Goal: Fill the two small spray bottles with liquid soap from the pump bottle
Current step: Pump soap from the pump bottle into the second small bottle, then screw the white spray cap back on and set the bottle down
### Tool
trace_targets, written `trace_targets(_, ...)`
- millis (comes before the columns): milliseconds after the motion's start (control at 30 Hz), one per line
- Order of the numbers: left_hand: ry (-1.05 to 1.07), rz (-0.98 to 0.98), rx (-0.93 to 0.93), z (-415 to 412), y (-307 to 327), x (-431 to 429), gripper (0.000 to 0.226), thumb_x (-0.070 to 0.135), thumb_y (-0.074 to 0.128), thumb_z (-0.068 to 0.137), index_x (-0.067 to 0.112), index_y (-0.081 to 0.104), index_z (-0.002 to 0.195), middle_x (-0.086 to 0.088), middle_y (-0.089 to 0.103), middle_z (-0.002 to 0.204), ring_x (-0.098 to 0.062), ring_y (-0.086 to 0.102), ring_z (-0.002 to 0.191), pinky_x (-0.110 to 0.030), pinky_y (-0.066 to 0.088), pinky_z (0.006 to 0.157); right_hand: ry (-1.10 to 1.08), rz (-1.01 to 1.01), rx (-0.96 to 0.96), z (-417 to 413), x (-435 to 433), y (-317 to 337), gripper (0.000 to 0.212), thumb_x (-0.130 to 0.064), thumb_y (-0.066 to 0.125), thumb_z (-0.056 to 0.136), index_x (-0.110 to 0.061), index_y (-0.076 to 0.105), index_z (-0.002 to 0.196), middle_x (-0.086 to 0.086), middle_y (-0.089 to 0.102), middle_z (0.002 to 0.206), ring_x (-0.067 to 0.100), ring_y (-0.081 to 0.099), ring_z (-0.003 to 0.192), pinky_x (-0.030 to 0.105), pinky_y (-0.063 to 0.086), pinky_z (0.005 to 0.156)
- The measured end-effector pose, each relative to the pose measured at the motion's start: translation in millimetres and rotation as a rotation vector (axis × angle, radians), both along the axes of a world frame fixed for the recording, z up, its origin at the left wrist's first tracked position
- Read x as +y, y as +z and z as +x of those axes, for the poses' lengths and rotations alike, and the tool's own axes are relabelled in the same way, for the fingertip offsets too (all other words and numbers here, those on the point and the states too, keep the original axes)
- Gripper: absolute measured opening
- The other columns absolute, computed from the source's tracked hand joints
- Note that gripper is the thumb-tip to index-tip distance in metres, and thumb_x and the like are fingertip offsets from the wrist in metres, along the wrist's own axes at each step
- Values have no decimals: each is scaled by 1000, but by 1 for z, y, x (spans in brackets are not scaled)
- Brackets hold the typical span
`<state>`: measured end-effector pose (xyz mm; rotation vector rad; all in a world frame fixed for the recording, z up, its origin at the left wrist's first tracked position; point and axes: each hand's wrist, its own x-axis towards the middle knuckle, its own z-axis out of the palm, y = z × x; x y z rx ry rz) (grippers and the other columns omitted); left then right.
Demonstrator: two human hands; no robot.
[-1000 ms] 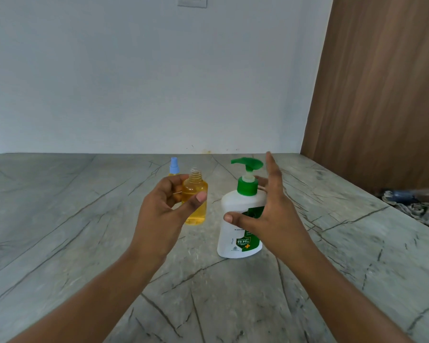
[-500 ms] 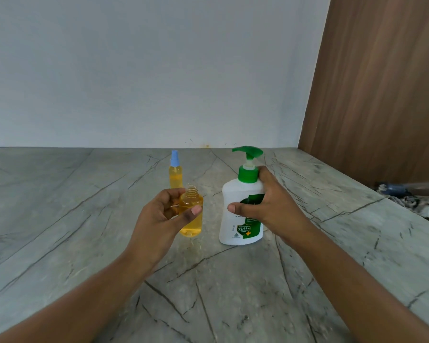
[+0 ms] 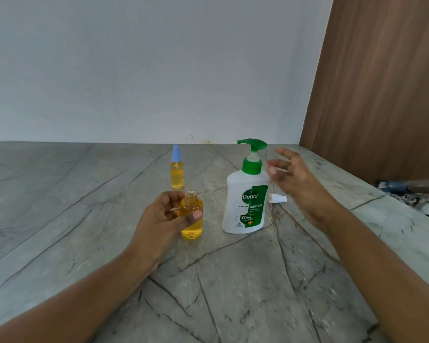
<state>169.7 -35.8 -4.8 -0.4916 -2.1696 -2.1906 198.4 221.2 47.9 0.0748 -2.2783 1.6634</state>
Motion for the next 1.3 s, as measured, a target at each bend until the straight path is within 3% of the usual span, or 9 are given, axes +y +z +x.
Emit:
trace_targets(133, 9, -14, 4, -2, 0, 0, 54, 26, 78, 55, 18, 60, 106, -3, 71, 98, -20, 68, 88, -34, 54, 80, -229, 267, -22, -12, 32, -8, 27, -26, 57, 93, -23, 56, 120, -6, 59, 118, 14, 54, 113, 30, 42, 95)
trace_targets(267, 9, -32, -6, -2, -2, -2, 58, 27, 78, 55, 18, 59, 108, -2, 71, 98, -21, 68, 90, -37, 54, 83, -231, 824, -194, -28, 47, -28, 39, -15, 59, 91, -24, 52, 129, 1, 50, 137, 18, 46, 124, 25, 33, 97)
trace_targets(333, 12, -52, -7, -3, -2, -2, 58, 29, 78, 55, 19, 59, 108, -1, 71, 98, -19, 68, 89, -35, 54, 82, -191, 953, -239, -33, 43, -35, 46, -17, 59, 91, -24, 46, 135, 3, 45, 142, 20, 42, 127, 27, 31, 102)
trace_targets(633, -25, -169, -11, -3, 8, -5, 56, 28, 79, 55, 19, 58, 106, 0, 71, 95, -16, 68, 84, -28, 55, 76, -305, 994, -180, -33, 37, -39, 28, -23, 62, 89, -18, 60, 116, 3, 64, 113, 15, 54, 94, 25, 42, 79)
trace_targets(867, -56, -282, 27, 5, 15, -18, 57, 35, 79, 51, 21, 60, 102, 0, 71, 94, -15, 68, 85, -37, 53, 85, -472, 633, -30, 33, 33, -6, 32, -30, 68, 85, -22, 57, 114, -6, 61, 93, 5, 55, 74, 17, 39, 61)
trace_targets(967, -67, -292, 28, 9, 18, -23, 57, 33, 80, 51, 18, 60, 102, 0, 72, 93, -15, 69, 85, -38, 53, 86, -463, 347, 121, 69, 14, 18, 28, -32, 71, 79, -28, 53, 101, -9, 64, 89, 10, 63, 77, 29, 52, 66)
trace_targets(1067, -88, -314, 13, 8, 17, -27, 61, 37, 88, 52, 19, 60, 103, 0, 72, 95, -17, 69, 87, -43, 52, 88, -335, 236, 244, 91, -13, 43, 24, -28, 75, 73, -29, 59, 91, -4, 67, 85, 14, 66, 78, 39, 58, 70)
trace_targets(1200, -118, -324, 29, 11, 19, -31, 65, 45, 85, 46, 23, 62, 102, 0, 71, 98, -18, 69, 89, -45, 52, 89, -123, 407, 201, 92, -45, 71, 21, -28, 72, 74, -30, 64, 92, -8, 68, 87, 10, 65, 79, 32, 59, 68)
trace_targets(1300, -125, -303, 38, 12, 19, -32, 55, 36, 86, 55, 21, 63, 102, 1, 72, 96, -16, 69, 88, -40, 52, 89, -42, 653, 123, 77, -66, 80, 16, -26, 70, 80, -36, 61, 89, -17, 66, 90, 0, 62, 82, 17, 53, 66)
